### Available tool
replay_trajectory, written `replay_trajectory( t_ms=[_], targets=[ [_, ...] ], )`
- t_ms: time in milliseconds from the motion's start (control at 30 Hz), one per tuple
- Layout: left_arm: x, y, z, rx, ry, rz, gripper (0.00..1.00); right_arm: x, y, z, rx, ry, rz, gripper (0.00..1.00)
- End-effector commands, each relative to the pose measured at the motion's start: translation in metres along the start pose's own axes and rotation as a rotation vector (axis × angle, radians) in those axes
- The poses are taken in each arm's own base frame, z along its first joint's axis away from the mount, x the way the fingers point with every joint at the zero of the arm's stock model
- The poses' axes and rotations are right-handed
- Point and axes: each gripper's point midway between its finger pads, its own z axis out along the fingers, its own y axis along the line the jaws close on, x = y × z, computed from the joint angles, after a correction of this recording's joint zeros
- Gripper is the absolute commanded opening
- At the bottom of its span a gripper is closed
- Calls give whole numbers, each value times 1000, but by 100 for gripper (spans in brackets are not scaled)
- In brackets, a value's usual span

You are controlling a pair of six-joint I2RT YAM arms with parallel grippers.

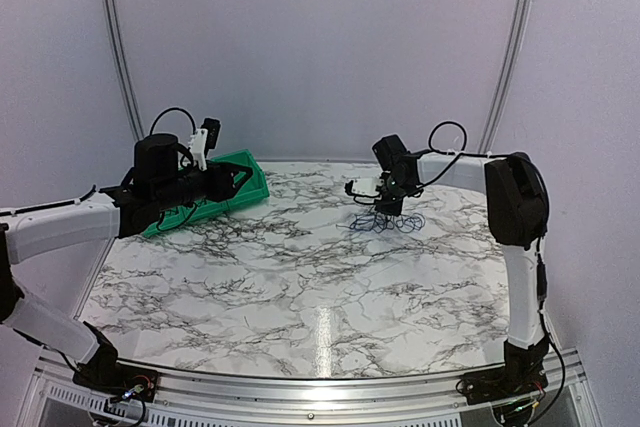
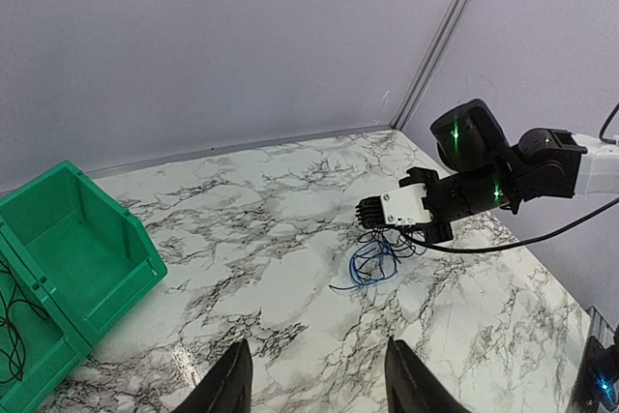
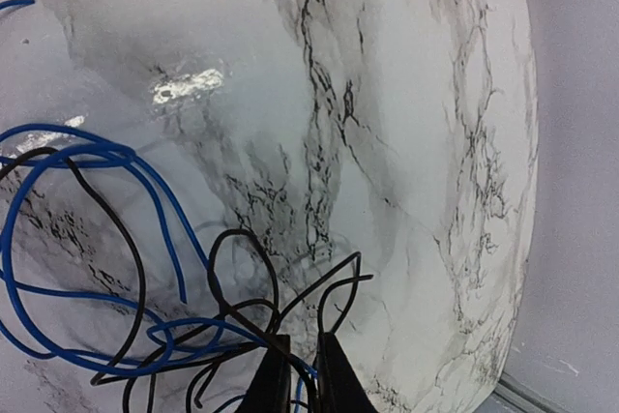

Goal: Untangle the cables

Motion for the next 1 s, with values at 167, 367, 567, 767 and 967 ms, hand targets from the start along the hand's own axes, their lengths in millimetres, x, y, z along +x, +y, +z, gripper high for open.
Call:
replay_trajectory(
  t_ms=[167, 367, 567, 767, 967],
  targets=[
    [-9, -11, 2, 40, -8, -3, 49, -30, -29, -64, 33, -138, 92, 1],
    [8, -27, 10, 80, 34, 59, 50, -55, -16, -131, -32, -305, 145, 0],
    [30, -69, 16, 153, 68, 154, 52, -94, -6, -227, -44, -535, 138, 0],
    [19, -115, 19, 115, -26, 180, 56, -123, 13, -300, -108, -742, 143, 0],
    [16, -140, 29, 106, -198, 104, 59, -134, 34, -313, -204, -803, 154, 0]
  ],
)
